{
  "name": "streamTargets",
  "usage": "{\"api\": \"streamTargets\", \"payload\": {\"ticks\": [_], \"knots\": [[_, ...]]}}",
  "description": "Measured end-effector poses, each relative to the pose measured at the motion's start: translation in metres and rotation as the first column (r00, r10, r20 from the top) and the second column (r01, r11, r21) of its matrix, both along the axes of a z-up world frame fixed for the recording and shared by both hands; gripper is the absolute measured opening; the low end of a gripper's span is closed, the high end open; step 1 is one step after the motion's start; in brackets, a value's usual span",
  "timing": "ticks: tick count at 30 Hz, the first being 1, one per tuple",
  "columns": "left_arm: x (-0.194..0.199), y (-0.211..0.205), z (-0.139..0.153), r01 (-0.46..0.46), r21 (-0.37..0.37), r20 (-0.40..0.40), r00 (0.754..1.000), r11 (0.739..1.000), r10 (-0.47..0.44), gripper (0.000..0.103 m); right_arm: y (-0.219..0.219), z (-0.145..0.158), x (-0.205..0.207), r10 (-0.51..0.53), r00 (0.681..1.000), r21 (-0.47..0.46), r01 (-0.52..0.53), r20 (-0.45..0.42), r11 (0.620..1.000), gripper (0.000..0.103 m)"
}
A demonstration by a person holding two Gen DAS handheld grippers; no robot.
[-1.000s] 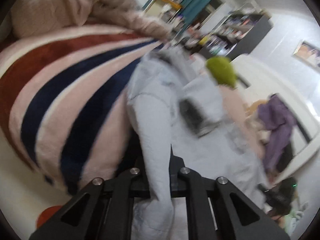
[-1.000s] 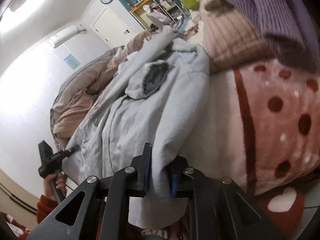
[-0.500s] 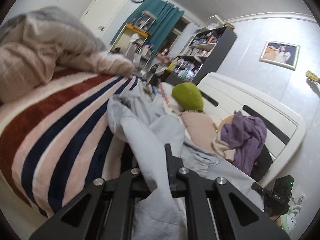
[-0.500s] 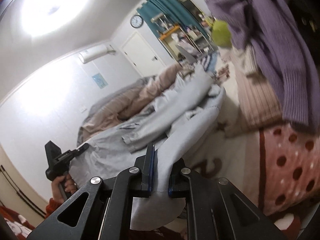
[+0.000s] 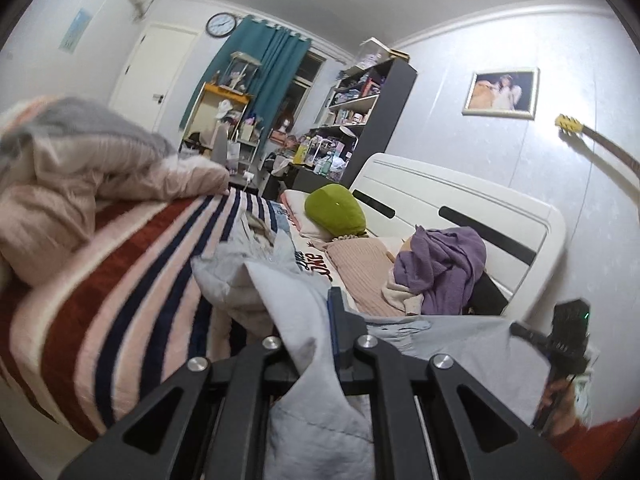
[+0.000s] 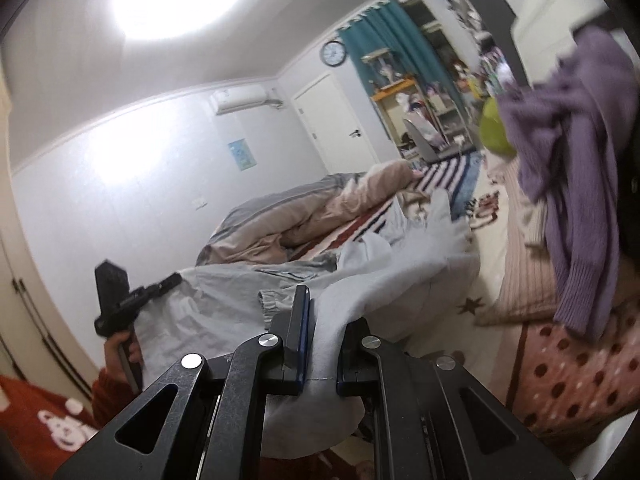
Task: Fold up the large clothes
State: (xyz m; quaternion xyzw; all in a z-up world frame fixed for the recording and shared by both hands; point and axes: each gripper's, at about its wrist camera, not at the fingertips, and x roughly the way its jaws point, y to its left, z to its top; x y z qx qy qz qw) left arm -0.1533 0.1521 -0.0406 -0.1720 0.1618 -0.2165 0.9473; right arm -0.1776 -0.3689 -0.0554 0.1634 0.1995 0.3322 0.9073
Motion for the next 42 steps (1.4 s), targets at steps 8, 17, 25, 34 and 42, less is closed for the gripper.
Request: {"api": "streamTargets", "payload": {"ticks": [8, 17, 25, 34, 42], "knots": [[-0.008, 0.010, 0.041, 0.000, 0.054, 0.018, 1.000, 0.999, -0.001, 0.006, 0.014, 0.052, -0.009, 0.035, 0.998, -0.081, -0.030, 0.061, 0.996, 0.004], [0.084, 0.024, 0.055, -0.047, 0.093, -0.040, 0.998, 0.995, 0.051, 0.009, 0.009, 0.068, 0.080, -0.012, 0.999, -0.141, 0.017, 0.030, 0.990, 0.004], [0.218, 0.035, 0.034, -0.131, 0.168, -0.185, 0.969, 0.977, 0.162, 0.010, 0.007, 0.061, 0.196, -0.093, 0.994, -0.218, 0.078, -0.060, 0.973, 0.005], [0.362, 0.025, -0.037, -0.131, 0.251, -0.382, 0.897, 0.959, 0.223, 0.010, 0.028, -0.015, 0.363, -0.221, 0.927, -0.356, 0.105, -0.303, 0.928, 0.005], [0.435, 0.008, -0.108, -0.082, 0.253, -0.530, 0.822, 0.964, 0.209, 0.050, 0.031, -0.099, 0.437, -0.316, 0.824, -0.432, 0.098, -0.470, 0.897, 0.005]]}}
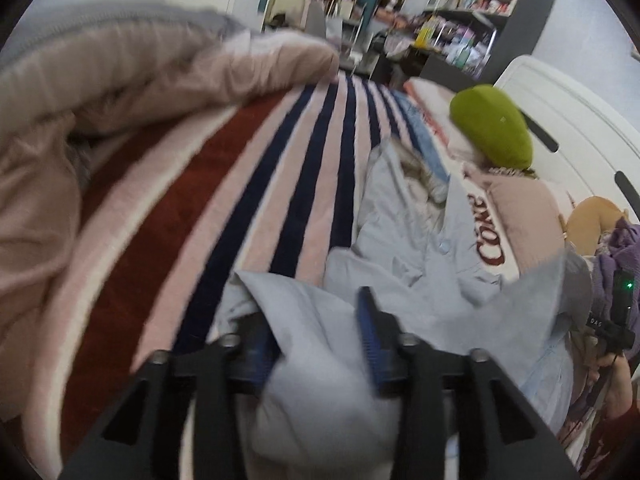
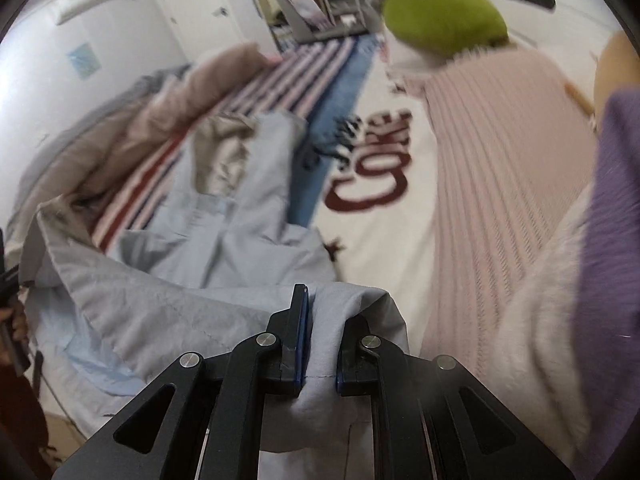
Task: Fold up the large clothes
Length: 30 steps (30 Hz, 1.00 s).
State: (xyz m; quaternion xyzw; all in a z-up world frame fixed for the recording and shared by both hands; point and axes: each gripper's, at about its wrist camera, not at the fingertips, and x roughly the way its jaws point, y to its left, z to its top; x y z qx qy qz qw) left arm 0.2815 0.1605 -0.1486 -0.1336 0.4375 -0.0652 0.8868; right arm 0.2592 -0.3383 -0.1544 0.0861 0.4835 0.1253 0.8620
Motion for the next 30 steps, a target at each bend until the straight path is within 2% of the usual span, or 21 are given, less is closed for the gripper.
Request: {"api": "streamTargets", "payload": {"ticks": [3, 6, 7, 8, 9, 12, 16, 18, 20, 23, 26, 30], "knots": [[0.005, -0.005, -0.015, 0.026, -0.018, -0.039, 0.999, 1.000, -0.026, 0.061, -0.005, -0.015, 0.005, -0.005, 0.999, 0.038, 0.007, -0.054, 0.999, 0.016], [-0.005, 0.000, -0.001, 0.043, -0.028, -0.002, 0.999, 0.999, -0.043, 0.076, -0.008, -0.009, -0.003, 0.041, 0.998, 0.055, -0.039, -0.045, 0.998, 0.044], [-0.009, 0.002, 0.006, 0.055, -0.044, 0.013, 0.998, 0.998, -0.054, 0.077, -0.009, -0.005, -0.005, 0.042, 0.999, 0.039, -0.040, -0.033, 0.998, 0.059], [-0.016, 0.007, 0.017, 0.084, -0.078, 0.039, 0.996, 0.993, -0.081, 0.080, -0.012, 0.004, -0.011, 0.046, 0.999, 0.023, -0.046, -0.006, 0.999, 0.070], [-0.022, 0.011, 0.026, 0.100, -0.095, 0.063, 0.994, 0.990, -0.094, 0.080, -0.014, 0.012, -0.016, 0.042, 0.999, 0.007, -0.042, 0.018, 0.999, 0.072], [-0.042, 0.020, 0.051, 0.112, -0.098, 0.122, 0.988, 0.989, -0.100, 0.081, -0.019, 0.045, -0.035, 0.057, 0.992, -0.016, -0.056, 0.108, 0.998, 0.072], [-0.063, 0.025, 0.068, 0.153, -0.132, 0.172, 0.977, 0.979, -0.129, 0.081, -0.014, 0.065, -0.059, 0.121, 0.979, 0.069, -0.134, 0.163, 0.989, 0.072], [-0.069, 0.015, 0.065, 0.189, -0.086, 0.165, 0.971, 0.978, -0.174, 0.081, -0.005, 0.063, -0.066, 0.167, 0.974, 0.115, -0.185, 0.153, 0.976, 0.068], [-0.070, -0.001, 0.049, 0.208, -0.008, 0.121, 0.971, 0.978, -0.206, 0.081, 0.007, 0.056, -0.069, 0.191, 0.971, 0.116, -0.208, 0.145, 0.971, 0.052], [-0.068, -0.011, 0.021, 0.221, -0.026, 0.061, 0.974, 0.975, -0.219, 0.081, 0.024, 0.035, -0.068, 0.232, 0.967, 0.094, -0.242, 0.103, 0.966, 0.046], [-0.056, -0.012, -0.004, 0.186, -0.045, 0.010, 0.982, 0.981, -0.186, 0.081, 0.033, 0.010, -0.058, 0.236, 0.971, 0.094, -0.238, 0.034, 0.967, 0.044], [-0.039, -0.009, -0.025, 0.133, -0.055, -0.025, 0.991, 0.990, -0.134, 0.081, 0.030, -0.004, -0.042, 0.190, 0.982, 0.099, -0.190, 0.014, 0.977, 0.045]]}}
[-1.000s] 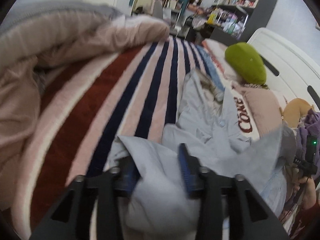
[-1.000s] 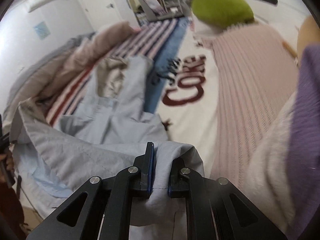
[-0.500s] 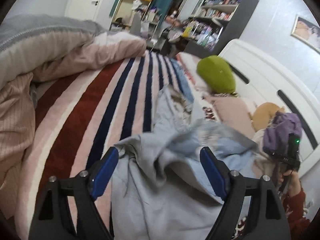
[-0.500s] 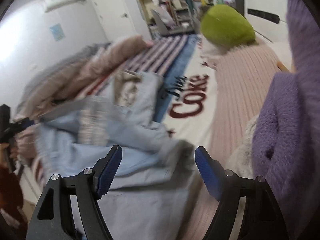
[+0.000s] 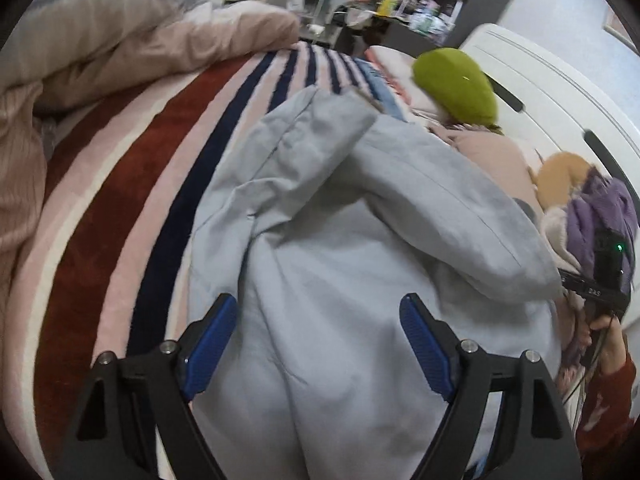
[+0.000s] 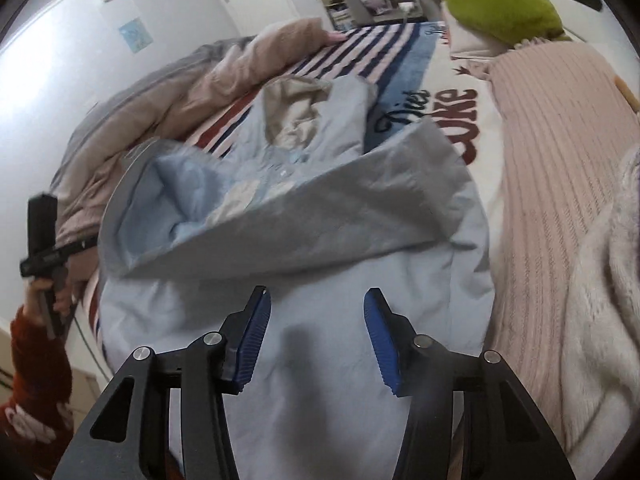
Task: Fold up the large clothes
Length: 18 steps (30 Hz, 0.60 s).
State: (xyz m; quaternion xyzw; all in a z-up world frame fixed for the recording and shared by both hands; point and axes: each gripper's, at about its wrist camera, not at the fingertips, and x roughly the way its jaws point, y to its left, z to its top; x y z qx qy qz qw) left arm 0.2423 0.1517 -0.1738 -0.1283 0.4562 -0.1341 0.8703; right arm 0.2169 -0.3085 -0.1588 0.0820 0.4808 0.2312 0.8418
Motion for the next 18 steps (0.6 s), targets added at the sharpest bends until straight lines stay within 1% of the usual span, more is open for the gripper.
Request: {"api": "streamTargets", "payload": {"ticks": [3, 4, 5, 9, 13, 15, 18], "knots": [[0.018, 0.006, -0.004, -0.063, -0.051, -0.011, 0.998, 0.997, 0.062, 0.081, -0.005, 0.001, 0.025, -0.045, 0.999, -0.004, 0.045, 0.006, 0.999, 0.044], [0.023, 0.007, -0.004, -0.079, -0.052, -0.010, 0.997, 0.996, 0.078, 0.081, -0.007, 0.002, 0.035, -0.064, 0.998, -0.017, 0.065, 0.007, 0.998, 0.044], [0.029, 0.007, -0.004, -0.097, -0.042, -0.009, 0.995, 0.994, 0.097, 0.081, -0.008, 0.002, 0.042, -0.082, 0.997, -0.033, 0.082, 0.008, 0.996, 0.044], [0.056, 0.012, -0.008, -0.164, 0.036, -0.030, 0.986, 0.986, 0.165, 0.081, -0.016, -0.002, 0.074, -0.142, 0.990, -0.077, 0.141, -0.012, 0.987, 0.044], [0.077, 0.020, -0.029, -0.202, 0.099, -0.083, 0.974, 0.974, 0.210, 0.081, -0.024, -0.020, 0.094, -0.185, 0.982, -0.146, 0.177, -0.046, 0.973, 0.044], [0.083, 0.026, -0.042, -0.204, 0.114, -0.108, 0.970, 0.972, 0.217, 0.081, -0.028, -0.035, 0.102, -0.213, 0.974, -0.209, 0.193, -0.073, 0.959, 0.044], [0.085, 0.031, -0.061, -0.205, 0.105, -0.143, 0.965, 0.973, 0.219, 0.081, -0.035, -0.053, 0.105, -0.216, 0.971, -0.237, 0.186, -0.103, 0.953, 0.045]]}}
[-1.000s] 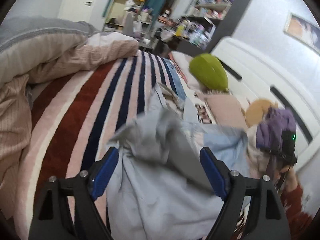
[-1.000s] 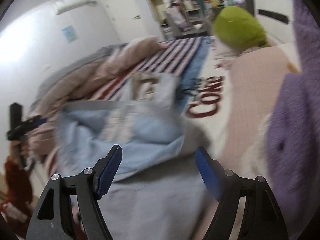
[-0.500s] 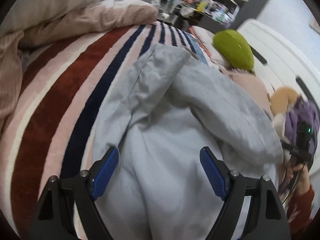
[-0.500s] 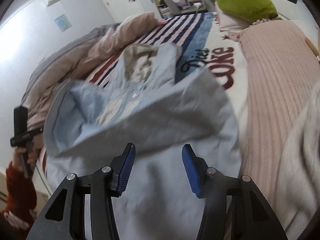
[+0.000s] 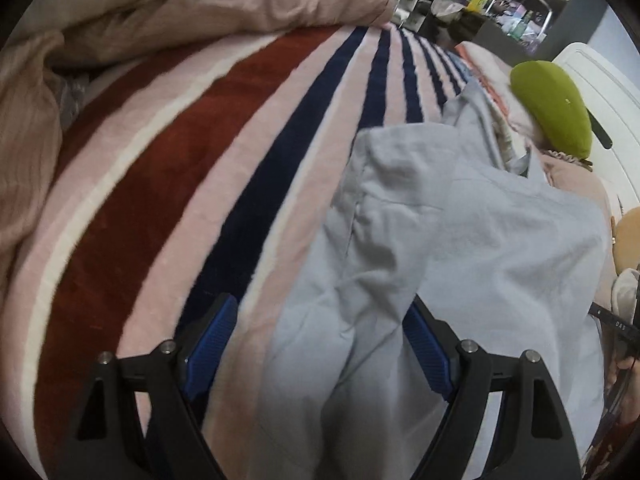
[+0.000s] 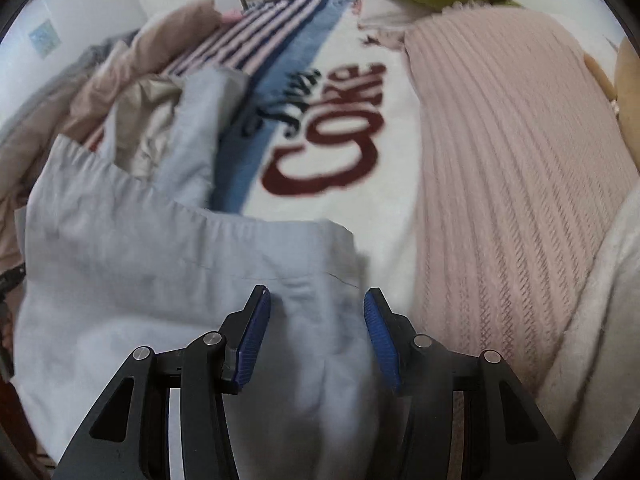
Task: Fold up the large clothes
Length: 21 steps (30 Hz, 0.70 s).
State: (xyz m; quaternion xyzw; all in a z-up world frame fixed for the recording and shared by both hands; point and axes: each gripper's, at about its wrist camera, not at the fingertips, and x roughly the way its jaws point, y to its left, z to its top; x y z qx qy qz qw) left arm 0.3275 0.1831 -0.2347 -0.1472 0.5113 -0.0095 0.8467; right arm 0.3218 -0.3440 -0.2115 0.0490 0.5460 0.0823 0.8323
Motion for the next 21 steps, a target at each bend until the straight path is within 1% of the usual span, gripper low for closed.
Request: {"api": "streamTargets", "payload": {"ticks": [2, 4, 6, 7, 8, 10, 11, 12, 13, 14, 16, 17, 18, 20, 21], "knots": [[-0.003, 0.003, -0.006, 0.006, -0.006, -0.011, 1.000, 1.000, -0.006, 0.081, -0.003, -0.003, -0.005, 0.010, 1.000, 0.007, -0.010, 0.000, 1.000, 0.045], [-0.006, 0.008, -0.005, 0.018, -0.002, -0.006, 1.000, 1.000, -0.018, 0.081, -0.001, 0.003, -0.016, 0.042, 0.999, 0.019, -0.042, 0.022, 0.999, 0.046], [-0.020, 0.012, 0.006, 0.032, -0.003, 0.030, 0.999, 0.999, -0.032, 0.081, 0.001, 0.018, -0.035, 0.071, 0.996, 0.024, -0.072, 0.059, 0.997, 0.051], [-0.028, 0.012, 0.011, 0.038, -0.005, 0.043, 0.998, 0.999, -0.037, 0.081, 0.001, 0.027, -0.048, 0.084, 0.993, 0.034, -0.087, 0.086, 0.996, 0.059], [-0.042, 0.012, 0.022, 0.048, -0.010, 0.068, 0.997, 0.999, -0.048, 0.081, -0.001, 0.040, -0.067, 0.099, 0.987, 0.056, -0.106, 0.126, 0.993, 0.063], [-0.065, 0.011, 0.037, 0.059, -0.022, 0.108, 0.993, 0.998, -0.056, 0.081, -0.003, 0.055, -0.095, 0.107, 0.978, 0.100, -0.126, 0.178, 0.987, 0.063], [-0.080, 0.011, 0.045, 0.063, -0.037, 0.135, 0.989, 0.997, -0.057, 0.083, -0.006, 0.064, -0.117, 0.113, 0.972, 0.145, -0.144, 0.205, 0.979, 0.064], [-0.097, 0.011, 0.052, 0.066, -0.055, 0.164, 0.985, 0.996, -0.056, 0.087, -0.008, 0.072, -0.138, 0.117, 0.965, 0.186, -0.163, 0.236, 0.969, 0.065], [-0.108, 0.011, 0.056, 0.064, -0.064, 0.179, 0.983, 0.996, -0.051, 0.088, -0.009, 0.075, -0.151, 0.117, 0.961, 0.203, -0.170, 0.251, 0.964, 0.068], [-0.128, 0.011, 0.060, 0.055, -0.077, 0.197, 0.980, 0.996, -0.039, 0.088, -0.012, 0.079, -0.174, 0.103, 0.957, 0.230, -0.169, 0.272, 0.958, 0.068], [-0.153, 0.008, 0.064, 0.058, -0.097, 0.218, 0.975, 0.994, -0.036, 0.089, -0.016, 0.080, -0.204, 0.081, 0.955, 0.280, -0.164, 0.285, 0.946, 0.069], [-0.172, 0.006, 0.065, 0.067, -0.110, 0.233, 0.972, 0.992, -0.040, 0.091, -0.018, 0.079, -0.225, 0.068, 0.954, 0.315, -0.163, 0.292, 0.935, 0.071], [-0.181, 0.004, 0.066, 0.071, -0.116, 0.239, 0.970, 0.991, -0.042, 0.095, -0.019, 0.077, -0.244, 0.052, 0.953, 0.337, -0.156, 0.298, 0.928, 0.072], [-0.208, 0.003, 0.059, 0.064, -0.140, 0.239, 0.971, 0.988, -0.029, 0.098, -0.020, 0.071, -0.272, 0.020, 0.954, 0.343, -0.128, 0.300, 0.931, 0.074], [-0.219, 0.005, 0.054, 0.053, -0.154, 0.232, 0.972, 0.987, -0.016, 0.098, -0.022, 0.065, -0.286, -0.011, 0.955, 0.338, -0.094, 0.297, 0.936, 0.075]]}}
